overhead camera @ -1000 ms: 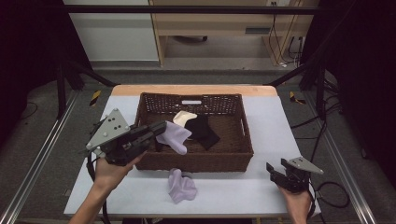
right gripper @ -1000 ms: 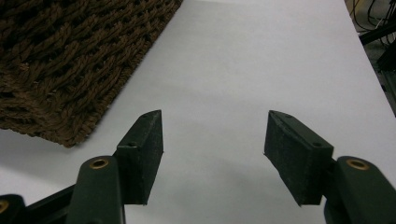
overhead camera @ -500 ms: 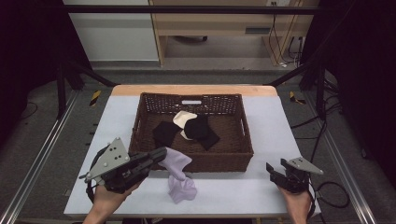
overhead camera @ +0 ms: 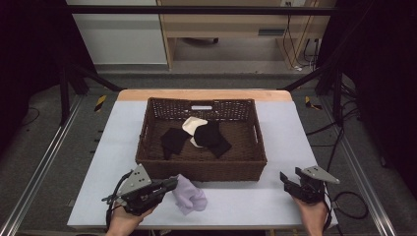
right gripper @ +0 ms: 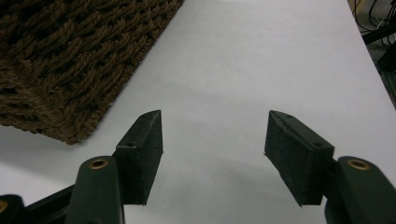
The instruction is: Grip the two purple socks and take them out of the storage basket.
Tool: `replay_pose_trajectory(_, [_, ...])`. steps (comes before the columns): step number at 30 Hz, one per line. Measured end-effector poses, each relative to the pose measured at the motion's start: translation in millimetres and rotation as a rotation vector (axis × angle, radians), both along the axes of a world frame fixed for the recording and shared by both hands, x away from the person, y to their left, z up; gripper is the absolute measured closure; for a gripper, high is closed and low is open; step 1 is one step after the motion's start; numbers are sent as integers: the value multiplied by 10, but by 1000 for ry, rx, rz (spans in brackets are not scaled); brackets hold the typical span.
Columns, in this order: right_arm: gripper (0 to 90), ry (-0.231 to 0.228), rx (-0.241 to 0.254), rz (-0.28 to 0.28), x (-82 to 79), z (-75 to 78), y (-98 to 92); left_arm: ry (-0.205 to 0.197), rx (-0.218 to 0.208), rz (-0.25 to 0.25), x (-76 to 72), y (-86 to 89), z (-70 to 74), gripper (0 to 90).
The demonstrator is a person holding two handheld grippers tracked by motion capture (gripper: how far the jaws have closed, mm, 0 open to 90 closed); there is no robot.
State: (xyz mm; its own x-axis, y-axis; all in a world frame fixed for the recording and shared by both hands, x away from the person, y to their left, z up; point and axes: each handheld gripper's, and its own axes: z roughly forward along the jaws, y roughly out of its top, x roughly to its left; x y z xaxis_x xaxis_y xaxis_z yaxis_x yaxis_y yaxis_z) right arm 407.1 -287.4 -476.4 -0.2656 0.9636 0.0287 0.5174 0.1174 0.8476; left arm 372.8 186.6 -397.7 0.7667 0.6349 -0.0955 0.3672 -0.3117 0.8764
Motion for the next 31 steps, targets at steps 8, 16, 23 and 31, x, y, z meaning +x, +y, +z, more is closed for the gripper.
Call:
replay_pose_trajectory(8, [366, 7, -7, 0, 9, -13, 11, 72, 78, 50, 180, -37, -372, 851])
replay_pose_trajectory(16, [352, 6, -15, 4, 3, -22, 26, 58, 77, 127, 180, 113, -420, 519])
replay_pose_trajectory(23, [343, 2, -18, 5, -6, -20, 27, 26, 38, 204, 170, 375, -386, 393])
replay_pose_trajectory(31, [320, 4, -7, -11, -24, -13, 9, 11, 62, 272, 153, 635, -420, 375])
